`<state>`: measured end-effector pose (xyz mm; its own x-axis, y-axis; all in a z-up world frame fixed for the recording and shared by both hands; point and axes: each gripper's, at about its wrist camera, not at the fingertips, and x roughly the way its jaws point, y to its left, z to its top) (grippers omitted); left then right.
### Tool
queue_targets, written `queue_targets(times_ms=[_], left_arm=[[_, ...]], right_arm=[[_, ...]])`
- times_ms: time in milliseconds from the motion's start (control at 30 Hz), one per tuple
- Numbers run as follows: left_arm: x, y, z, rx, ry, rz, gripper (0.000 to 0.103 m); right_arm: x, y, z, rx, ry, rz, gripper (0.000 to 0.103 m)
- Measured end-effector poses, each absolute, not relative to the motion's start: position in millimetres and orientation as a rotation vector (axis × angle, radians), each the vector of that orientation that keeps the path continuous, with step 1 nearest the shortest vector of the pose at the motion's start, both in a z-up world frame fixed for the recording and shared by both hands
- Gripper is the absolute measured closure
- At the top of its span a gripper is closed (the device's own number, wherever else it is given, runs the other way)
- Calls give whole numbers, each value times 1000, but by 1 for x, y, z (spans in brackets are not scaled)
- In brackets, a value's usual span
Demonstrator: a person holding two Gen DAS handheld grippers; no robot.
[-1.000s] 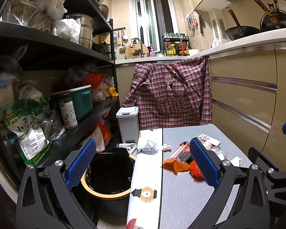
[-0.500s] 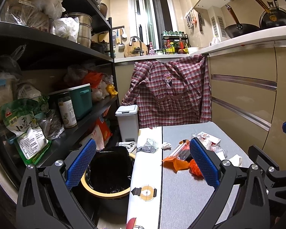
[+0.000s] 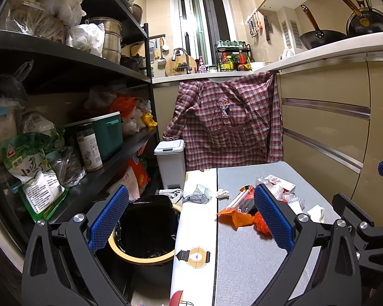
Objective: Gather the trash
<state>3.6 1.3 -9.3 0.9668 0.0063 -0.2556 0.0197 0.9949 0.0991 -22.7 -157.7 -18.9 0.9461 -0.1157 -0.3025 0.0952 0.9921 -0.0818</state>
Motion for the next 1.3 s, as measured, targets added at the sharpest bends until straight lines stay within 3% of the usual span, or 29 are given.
queue_targets(times_ms=[333, 733, 1300], left_arm=[[4, 1, -12, 110, 270, -9, 8], [40, -2, -25, 88, 403, -52, 8], [147, -11, -75, 43, 431, -42, 8]], right_arm=[[-20, -165, -24, -52, 332, -115, 5], [-5, -197, -37, -10, 413, -193, 5], [122, -201, -117, 75, 608, -149, 5]])
